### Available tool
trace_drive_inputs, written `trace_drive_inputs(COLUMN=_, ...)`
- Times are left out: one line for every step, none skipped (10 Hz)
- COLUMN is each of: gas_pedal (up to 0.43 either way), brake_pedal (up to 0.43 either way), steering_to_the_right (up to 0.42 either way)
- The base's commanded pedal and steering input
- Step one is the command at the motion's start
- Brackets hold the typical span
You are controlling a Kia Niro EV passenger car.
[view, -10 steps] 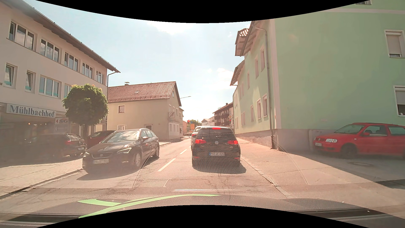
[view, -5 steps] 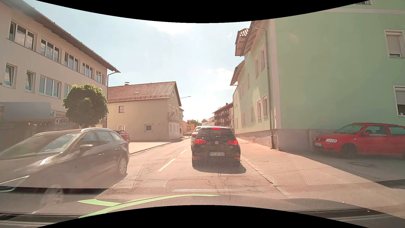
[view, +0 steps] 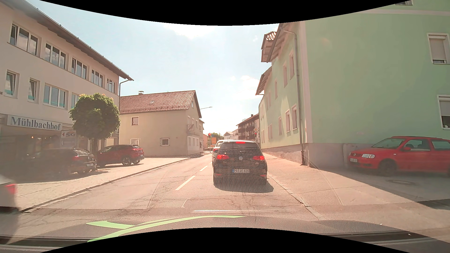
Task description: Follow the waypoints while adhering to traffic rules and regulations
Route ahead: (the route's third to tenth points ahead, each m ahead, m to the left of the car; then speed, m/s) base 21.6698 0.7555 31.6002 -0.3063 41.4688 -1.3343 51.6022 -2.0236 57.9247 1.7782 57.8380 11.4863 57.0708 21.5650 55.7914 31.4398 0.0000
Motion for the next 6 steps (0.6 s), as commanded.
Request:
trace_drive_inputs(gas_pedal=0.0, brake_pedal=0.329, steering_to_the_right=0.011)
trace_drive_inputs(gas_pedal=0.0, brake_pedal=0.329, steering_to_the_right=0.011)
trace_drive_inputs(gas_pedal=0.0, brake_pedal=0.329, steering_to_the_right=0.011)
trace_drive_inputs(gas_pedal=0.0, brake_pedal=0.329, steering_to_the_right=0.011)
trace_drive_inputs(gas_pedal=0.0, brake_pedal=0.329, steering_to_the_right=0.011)
trace_drive_inputs(gas_pedal=0.0, brake_pedal=0.329, steering_to_the_right=0.011)
